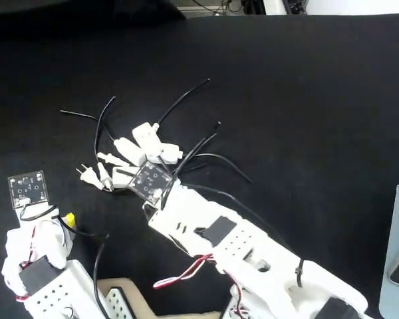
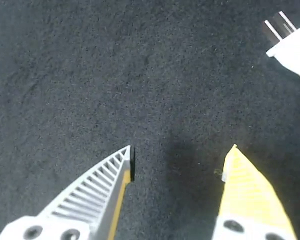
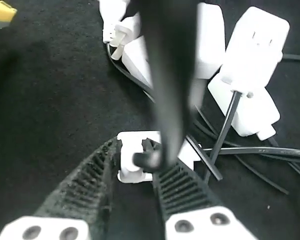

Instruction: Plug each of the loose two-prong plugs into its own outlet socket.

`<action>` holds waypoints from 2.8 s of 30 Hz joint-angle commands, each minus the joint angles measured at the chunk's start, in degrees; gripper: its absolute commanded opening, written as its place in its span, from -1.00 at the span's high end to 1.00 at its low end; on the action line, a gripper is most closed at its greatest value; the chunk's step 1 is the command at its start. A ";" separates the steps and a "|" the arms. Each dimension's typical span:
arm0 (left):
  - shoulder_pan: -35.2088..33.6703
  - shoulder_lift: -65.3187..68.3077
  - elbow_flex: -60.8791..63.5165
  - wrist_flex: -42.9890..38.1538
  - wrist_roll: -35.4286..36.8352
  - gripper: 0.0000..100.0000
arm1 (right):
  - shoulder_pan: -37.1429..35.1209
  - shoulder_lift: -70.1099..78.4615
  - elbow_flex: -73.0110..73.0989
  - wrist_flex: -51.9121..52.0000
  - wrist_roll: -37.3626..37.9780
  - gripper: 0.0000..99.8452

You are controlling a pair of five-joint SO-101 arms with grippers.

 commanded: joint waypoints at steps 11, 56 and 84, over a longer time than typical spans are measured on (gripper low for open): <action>0.66 -0.53 -0.31 -1.05 0.09 0.42 | 2.02 -0.31 -7.78 2.11 -8.79 0.98; 0.66 -0.53 -0.22 -1.05 0.09 0.42 | -1.93 0.22 -3.30 -3.34 -18.37 0.98; 0.66 -0.53 0.22 -1.05 0.09 0.42 | 1.58 8.13 -3.47 -9.05 -16.00 0.98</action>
